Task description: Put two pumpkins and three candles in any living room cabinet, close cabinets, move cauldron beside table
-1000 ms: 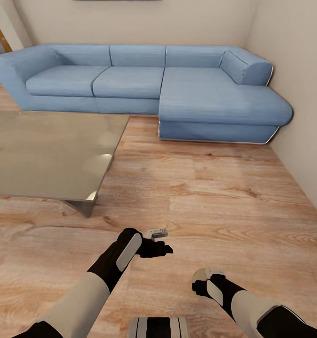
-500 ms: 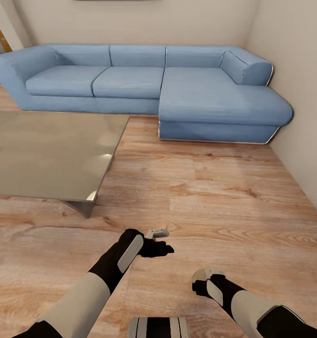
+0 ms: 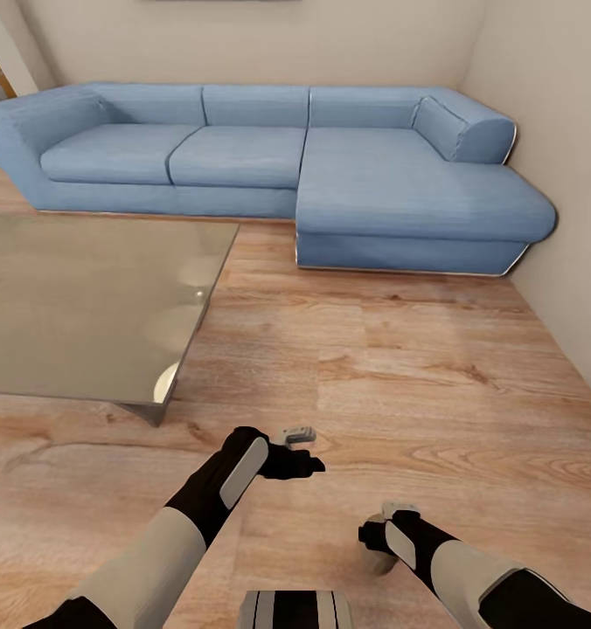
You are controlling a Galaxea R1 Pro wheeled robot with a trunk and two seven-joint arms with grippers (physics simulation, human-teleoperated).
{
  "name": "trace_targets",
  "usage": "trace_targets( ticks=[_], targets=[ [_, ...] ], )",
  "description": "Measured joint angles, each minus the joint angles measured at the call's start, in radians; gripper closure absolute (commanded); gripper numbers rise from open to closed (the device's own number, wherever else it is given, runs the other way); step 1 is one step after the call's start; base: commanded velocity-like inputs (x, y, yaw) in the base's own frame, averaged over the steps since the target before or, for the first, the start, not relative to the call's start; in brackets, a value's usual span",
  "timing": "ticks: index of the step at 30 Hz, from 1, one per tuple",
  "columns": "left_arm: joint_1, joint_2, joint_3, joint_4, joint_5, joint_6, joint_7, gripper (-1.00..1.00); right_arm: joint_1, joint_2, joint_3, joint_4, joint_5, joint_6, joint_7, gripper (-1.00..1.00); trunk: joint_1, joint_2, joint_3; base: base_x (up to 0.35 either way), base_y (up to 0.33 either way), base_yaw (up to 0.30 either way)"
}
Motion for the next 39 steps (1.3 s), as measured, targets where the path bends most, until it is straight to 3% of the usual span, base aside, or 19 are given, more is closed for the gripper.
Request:
trace_targets(
  ticks=[26,39],
  targets=[
    [0.000,0.000,-0.001,0.000,0.000,0.000,0.000,-1.00,0.000,0.000,-0.002,-0.001,-0.001,-0.001,0.001,1.00,0.000,0.000,0.000,0.001,0.000,0.000],
    [0.000,0.000,-0.001,0.001,0.000,0.001,0.000,-1.00,0.000,0.000,-0.001,-0.002,-0.001,-0.001,0.001,1.00,-0.006,0.003,0.050,0.000,0.000,0.000]
  ],
)
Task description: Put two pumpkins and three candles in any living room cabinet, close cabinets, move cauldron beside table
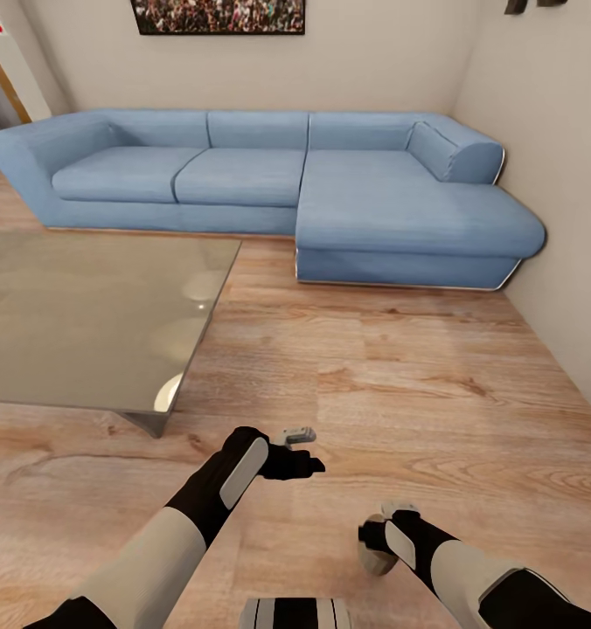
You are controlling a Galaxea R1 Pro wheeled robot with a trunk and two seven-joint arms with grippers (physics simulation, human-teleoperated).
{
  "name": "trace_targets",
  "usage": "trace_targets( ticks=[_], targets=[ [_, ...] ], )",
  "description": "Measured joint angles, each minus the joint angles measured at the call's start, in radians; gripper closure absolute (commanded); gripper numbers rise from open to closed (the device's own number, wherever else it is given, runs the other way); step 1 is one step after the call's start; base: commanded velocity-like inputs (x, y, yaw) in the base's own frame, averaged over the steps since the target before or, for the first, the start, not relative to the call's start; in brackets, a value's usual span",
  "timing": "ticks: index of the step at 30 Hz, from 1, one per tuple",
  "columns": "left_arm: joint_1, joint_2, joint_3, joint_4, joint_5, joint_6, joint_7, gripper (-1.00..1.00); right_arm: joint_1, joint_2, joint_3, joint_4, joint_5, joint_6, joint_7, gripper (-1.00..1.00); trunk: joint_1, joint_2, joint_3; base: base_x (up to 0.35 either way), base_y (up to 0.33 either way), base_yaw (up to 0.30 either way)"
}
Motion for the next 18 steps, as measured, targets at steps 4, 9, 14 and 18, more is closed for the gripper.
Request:
trace_targets(
  ticks=[4,9,14,18],
  targets=[
    [0.000,0.000,0.000,0.001,0.000,0.000,0.000,-1.00,0.000,0.000,0.000,0.000,0.001,0.000,0.000,1.00,-0.002,0.001,0.015,0.000,0.000,0.000],
    [0.000,0.000,-0.001,0.002,0.000,0.000,0.000,-1.00,0.000,0.001,0.001,-0.001,0.001,-0.001,-0.001,1.00,-0.004,0.002,0.035,0.000,0.000,0.000],
    [0.000,0.000,-0.003,0.002,0.000,0.000,0.000,-1.00,0.000,0.000,0.000,-0.001,0.001,-0.001,-0.001,1.00,-0.006,0.003,0.054,0.000,0.000,0.000],
    [0.000,0.000,-0.004,0.001,0.000,0.000,0.000,-1.00,0.000,0.000,0.000,-0.001,0.002,-0.001,0.000,1.00,-0.008,0.004,0.072,0.000,0.000,0.143]
  ],
)
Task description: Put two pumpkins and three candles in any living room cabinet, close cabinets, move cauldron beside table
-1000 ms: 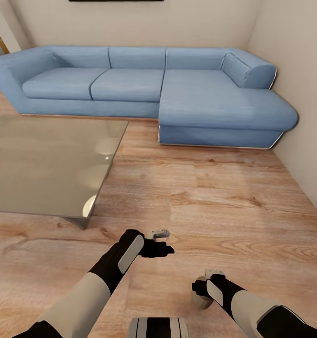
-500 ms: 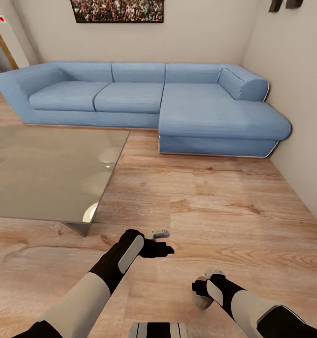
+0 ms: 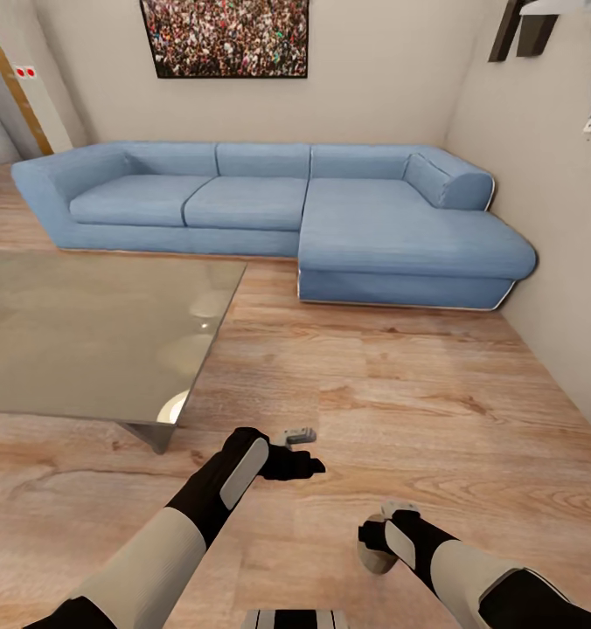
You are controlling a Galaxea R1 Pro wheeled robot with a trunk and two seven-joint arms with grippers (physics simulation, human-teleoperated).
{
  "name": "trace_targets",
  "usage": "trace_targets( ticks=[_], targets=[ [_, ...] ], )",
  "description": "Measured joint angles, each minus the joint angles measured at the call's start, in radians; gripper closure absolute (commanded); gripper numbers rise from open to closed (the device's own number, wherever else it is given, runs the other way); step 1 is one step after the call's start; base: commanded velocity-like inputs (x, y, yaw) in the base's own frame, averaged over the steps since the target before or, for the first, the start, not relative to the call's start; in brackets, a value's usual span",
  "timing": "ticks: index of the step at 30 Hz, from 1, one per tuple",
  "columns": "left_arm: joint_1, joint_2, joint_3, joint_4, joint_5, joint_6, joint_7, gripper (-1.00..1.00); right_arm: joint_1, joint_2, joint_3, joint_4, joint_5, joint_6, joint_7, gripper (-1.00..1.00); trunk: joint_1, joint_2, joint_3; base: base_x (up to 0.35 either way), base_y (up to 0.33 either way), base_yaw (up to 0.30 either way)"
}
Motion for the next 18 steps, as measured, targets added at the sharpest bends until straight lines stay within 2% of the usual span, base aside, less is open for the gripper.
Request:
trace_targets(
  ticks=[9,18],
  targets=[
    [0.000,0.000,-0.001,0.000,0.000,0.000,0.000,-1.00,0.000,0.000,0.001,0.000,0.001,-0.022,-0.001,1.00,-0.004,0.002,0.041,0.000,0.000,0.250],
    [0.000,0.000,-0.002,0.000,0.000,0.000,0.000,-1.00,0.000,-0.002,0.000,0.000,-0.001,-0.055,0.000,1.00,-0.008,0.004,0.076,0.000,0.000,0.068]
  ],
)
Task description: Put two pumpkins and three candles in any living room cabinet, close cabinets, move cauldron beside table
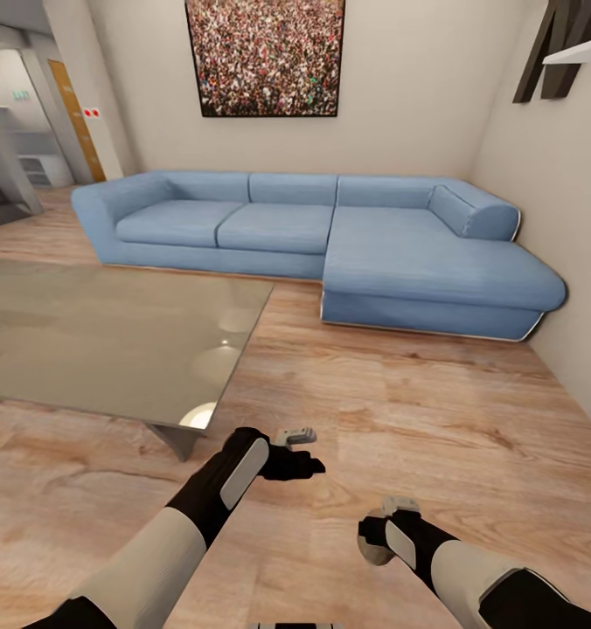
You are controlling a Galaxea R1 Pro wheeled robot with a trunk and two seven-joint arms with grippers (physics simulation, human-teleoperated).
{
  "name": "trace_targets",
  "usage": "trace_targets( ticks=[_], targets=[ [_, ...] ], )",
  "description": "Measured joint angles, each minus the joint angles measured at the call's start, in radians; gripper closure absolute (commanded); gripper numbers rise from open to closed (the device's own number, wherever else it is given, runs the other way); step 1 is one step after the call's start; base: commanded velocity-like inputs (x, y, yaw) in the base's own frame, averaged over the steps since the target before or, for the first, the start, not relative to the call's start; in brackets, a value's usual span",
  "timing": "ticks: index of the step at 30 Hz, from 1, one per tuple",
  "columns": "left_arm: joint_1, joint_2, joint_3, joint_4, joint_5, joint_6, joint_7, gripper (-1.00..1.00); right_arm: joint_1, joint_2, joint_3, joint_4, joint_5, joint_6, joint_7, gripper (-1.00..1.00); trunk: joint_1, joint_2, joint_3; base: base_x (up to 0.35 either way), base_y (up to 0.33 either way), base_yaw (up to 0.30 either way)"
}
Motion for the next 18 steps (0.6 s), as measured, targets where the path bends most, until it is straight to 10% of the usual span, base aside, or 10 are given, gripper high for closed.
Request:
trace_targets(
  ticks=[18],
  targets=[
    [0.000,0.000,-0.027,0.018,-0.002,0.003,-0.001,-1.00,0.000,0.000,0.001,0.001,0.000,-0.001,0.000,1.00,0.000,0.000,0.006,-0.174,0.000,0.274]
  ],
)
